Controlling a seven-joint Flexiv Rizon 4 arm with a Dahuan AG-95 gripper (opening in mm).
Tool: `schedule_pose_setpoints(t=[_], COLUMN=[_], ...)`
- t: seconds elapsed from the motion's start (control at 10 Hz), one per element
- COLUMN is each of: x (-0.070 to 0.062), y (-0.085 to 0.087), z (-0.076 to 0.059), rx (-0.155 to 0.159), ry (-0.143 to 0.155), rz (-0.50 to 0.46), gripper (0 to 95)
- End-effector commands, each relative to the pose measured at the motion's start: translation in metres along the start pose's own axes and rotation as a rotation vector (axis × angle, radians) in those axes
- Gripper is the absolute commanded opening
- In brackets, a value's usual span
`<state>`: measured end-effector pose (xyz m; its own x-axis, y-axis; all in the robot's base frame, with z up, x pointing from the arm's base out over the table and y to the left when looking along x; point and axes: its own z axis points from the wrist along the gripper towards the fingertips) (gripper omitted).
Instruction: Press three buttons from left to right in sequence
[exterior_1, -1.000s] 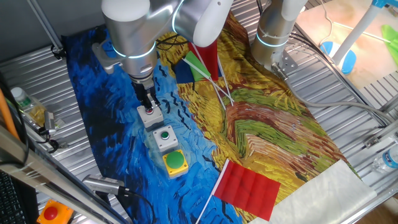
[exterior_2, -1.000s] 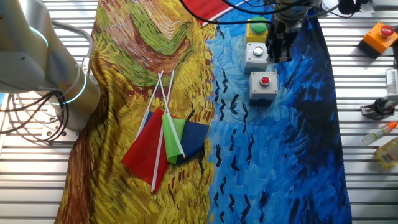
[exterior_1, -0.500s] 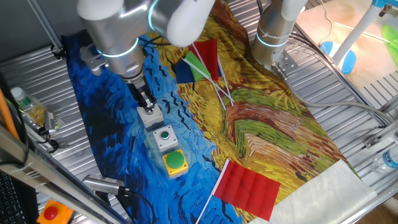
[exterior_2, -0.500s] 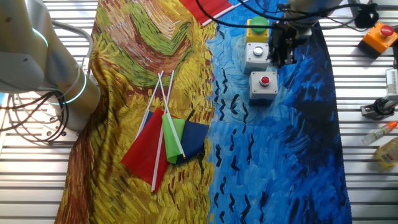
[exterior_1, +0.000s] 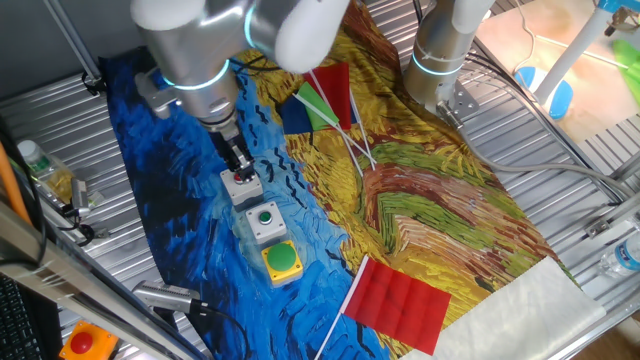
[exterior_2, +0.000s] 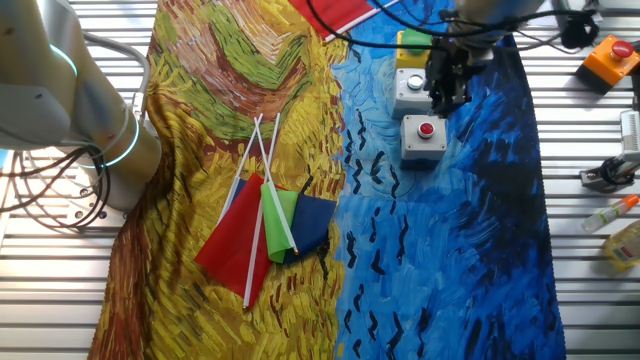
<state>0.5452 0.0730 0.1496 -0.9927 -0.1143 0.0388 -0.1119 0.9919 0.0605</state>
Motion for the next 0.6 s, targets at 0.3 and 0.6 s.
schedule_pose_setpoints(t=[0.3, 0.6], x=[-0.0021, -0.0022], y=[-0.0004, -0.0008], z=[0.0014, 0.0019], rx=[-0.006, -0.026], ry=[-0.031, -0.035], rz=[0.066, 0.099], gripper=[38.0, 38.0])
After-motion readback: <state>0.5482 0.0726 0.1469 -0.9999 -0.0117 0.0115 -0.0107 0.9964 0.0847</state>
